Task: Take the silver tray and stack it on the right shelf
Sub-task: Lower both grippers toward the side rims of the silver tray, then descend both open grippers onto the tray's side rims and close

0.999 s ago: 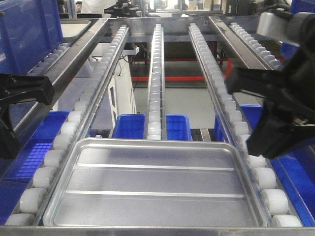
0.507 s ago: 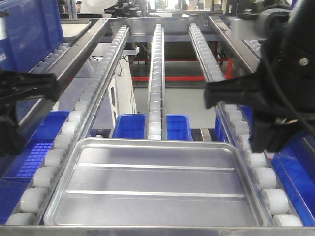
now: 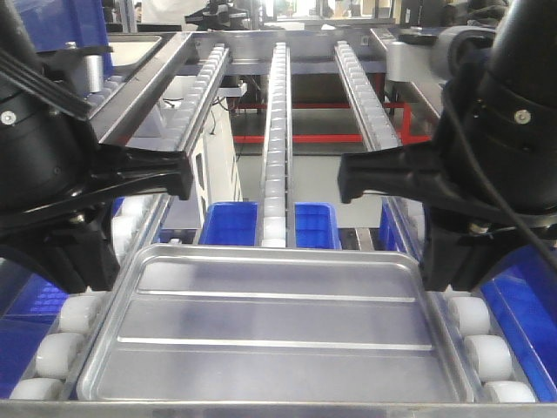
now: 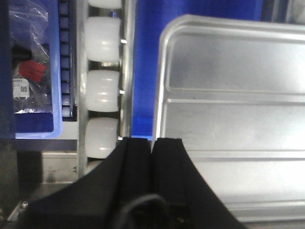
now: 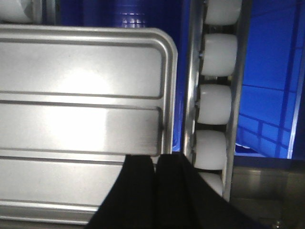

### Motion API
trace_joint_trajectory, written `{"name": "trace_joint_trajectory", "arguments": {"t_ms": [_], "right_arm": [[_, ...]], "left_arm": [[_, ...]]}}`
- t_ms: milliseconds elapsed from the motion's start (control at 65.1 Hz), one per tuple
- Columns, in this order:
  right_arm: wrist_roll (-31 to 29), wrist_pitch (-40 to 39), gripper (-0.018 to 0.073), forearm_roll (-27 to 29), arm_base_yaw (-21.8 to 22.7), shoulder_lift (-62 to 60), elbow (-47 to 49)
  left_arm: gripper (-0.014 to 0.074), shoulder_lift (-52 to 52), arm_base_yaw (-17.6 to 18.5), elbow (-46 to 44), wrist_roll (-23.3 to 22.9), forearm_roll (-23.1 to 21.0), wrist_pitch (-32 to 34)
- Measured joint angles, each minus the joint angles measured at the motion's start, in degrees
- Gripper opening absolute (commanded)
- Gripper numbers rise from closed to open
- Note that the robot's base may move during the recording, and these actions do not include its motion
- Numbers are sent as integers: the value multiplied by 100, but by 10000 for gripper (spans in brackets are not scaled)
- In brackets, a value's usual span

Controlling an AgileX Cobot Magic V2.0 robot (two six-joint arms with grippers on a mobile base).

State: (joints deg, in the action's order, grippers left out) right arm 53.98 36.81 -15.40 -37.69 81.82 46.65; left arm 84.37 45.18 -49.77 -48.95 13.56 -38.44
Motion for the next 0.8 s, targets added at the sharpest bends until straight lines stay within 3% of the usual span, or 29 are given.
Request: {"name": "trace_joint_trajectory", "arguments": {"t_ms": [430,799], "right_arm": [[-231,-6,73,61,120,11,-12],[-231,-540,73,14,120,85,-336]], "left_arm": [[-91,371,23,-189,30,90,-53],[-91,371,23,-201,34,109,-15]]}}
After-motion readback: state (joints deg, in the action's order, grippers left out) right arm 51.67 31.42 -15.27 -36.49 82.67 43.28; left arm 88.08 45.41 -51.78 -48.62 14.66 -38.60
